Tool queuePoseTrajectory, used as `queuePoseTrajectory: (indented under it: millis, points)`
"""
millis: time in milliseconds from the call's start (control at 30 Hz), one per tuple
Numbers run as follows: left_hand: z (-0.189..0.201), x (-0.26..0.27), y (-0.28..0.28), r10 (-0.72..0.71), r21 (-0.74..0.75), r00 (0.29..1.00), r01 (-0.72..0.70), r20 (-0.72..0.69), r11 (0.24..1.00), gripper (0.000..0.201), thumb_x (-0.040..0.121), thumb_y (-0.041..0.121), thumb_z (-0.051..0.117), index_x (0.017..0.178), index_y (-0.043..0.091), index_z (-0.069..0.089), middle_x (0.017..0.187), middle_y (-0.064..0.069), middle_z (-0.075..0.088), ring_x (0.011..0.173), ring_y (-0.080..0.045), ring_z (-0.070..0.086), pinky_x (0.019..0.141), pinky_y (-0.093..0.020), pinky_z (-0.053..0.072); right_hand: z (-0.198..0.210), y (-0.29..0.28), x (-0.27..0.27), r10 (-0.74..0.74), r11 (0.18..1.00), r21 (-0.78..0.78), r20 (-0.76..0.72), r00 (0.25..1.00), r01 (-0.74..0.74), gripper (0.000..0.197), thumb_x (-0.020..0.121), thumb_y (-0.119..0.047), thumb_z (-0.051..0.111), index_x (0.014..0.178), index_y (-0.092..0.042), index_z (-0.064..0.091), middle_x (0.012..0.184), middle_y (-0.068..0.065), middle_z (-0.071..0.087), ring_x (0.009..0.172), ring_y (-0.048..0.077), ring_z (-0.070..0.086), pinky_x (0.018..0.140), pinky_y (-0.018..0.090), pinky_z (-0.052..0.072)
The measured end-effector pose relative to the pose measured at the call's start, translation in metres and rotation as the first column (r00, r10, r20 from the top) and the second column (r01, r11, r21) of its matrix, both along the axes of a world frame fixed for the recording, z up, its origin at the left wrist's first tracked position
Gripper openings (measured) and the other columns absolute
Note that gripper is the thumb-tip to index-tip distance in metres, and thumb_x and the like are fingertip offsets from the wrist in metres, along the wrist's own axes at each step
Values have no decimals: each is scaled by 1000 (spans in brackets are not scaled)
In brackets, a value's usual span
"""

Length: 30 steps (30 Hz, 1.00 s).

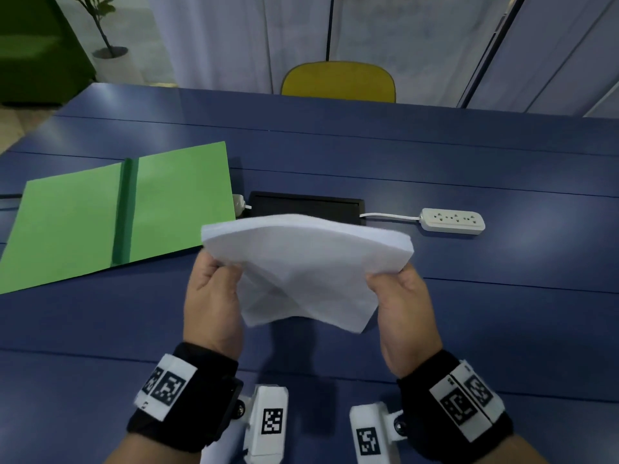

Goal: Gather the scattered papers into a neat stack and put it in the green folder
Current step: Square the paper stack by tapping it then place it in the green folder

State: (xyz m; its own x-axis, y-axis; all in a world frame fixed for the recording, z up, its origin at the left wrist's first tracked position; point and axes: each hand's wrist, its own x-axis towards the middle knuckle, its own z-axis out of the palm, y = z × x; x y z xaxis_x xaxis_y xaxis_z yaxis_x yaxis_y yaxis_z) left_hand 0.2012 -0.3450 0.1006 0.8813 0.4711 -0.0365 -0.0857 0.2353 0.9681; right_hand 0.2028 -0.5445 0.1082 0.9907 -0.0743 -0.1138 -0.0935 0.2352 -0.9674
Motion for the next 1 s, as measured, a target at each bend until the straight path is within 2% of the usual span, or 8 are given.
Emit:
queuePoseTrajectory:
  millis: [67, 233, 400, 533, 600, 733, 900, 1000]
  points:
    - [-3, -3, -5, 0, -13, 999, 0, -40, 1000, 38, 78, 6, 47, 88, 31, 74, 93, 5, 72, 92, -17, 62, 77, -32, 49, -6, 1, -3, -9, 999, -36, -43, 999, 7, 46, 93, 12, 40, 109, -17, 71, 101, 1, 78, 96, 18, 70, 78, 29, 54]
    - [-2, -6, -3, -24, 2, 1000, 24, 16, 1000, 46, 87, -4, 43, 94, 30, 73, 97, 7, 72, 90, -9, 64, 71, -21, 52, -6, -4, -3, -1, 1000, 27, -40, 999, 2, 46, 92, 15, 37, 111, -11, 69, 96, 1, 76, 89, 13, 71, 69, 22, 57]
    - [-20, -14, -7, -87, 61, 988, 95, -124, 994, 27, 75, 15, 52, 95, 22, 69, 90, 9, 73, 89, -14, 64, 69, -28, 48, -28, -1, -5, -26, 994, -107, -145, 989, 11, 43, 89, 11, 46, 105, -18, 73, 104, 7, 77, 106, 35, 69, 80, 34, 59]
    - [-1, -9, 1, -38, 135, 999, 34, 27, 990, 42, 84, -11, 47, 94, 24, 67, 85, 16, 72, 80, 0, 63, 70, -14, 50, -8, -10, -4, -12, 999, -43, -1, 1000, 12, 44, 90, 17, 43, 112, -12, 68, 101, 3, 77, 95, 18, 72, 74, 22, 57]
    - [10, -4, 6, -43, 190, 994, 23, 104, 982, 39, 82, -7, 49, 89, 27, 65, 83, 16, 69, 79, -2, 60, 70, -12, 48, 7, -13, -3, 2, 999, -36, 90, 996, 1, 43, 90, 20, 41, 105, -12, 66, 90, -3, 76, 85, 9, 70, 71, 19, 55]
    - [22, 6, 12, -60, 145, 988, 38, 146, 989, 30, 78, 4, 49, 78, 30, 65, 76, 14, 64, 72, -4, 54, 63, -14, 45, 23, -14, 1, -9, 997, -70, 148, 989, 19, 33, 94, 11, 46, 94, -15, 66, 87, -1, 71, 79, 9, 65, 66, 20, 54]
    - [1, 2, 6, -81, 101, 996, 78, 24, 992, 36, 75, 4, 48, 91, 27, 71, 93, 6, 71, 85, -10, 62, 72, -22, 50, 7, -13, 5, 37, 999, -12, 30, 999, -37, 38, 94, 12, 44, 108, -13, 69, 96, -2, 78, 86, 11, 72, 68, 21, 56]
    - [-20, -5, -4, -48, 28, 993, 51, -110, 998, 31, 76, 3, 52, 89, 23, 70, 88, 9, 73, 87, -14, 63, 72, -30, 49, -23, -10, 2, 70, 990, -112, -100, 993, -81, 43, 92, 12, 45, 106, -18, 72, 103, 3, 79, 99, 23, 73, 77, 29, 56]
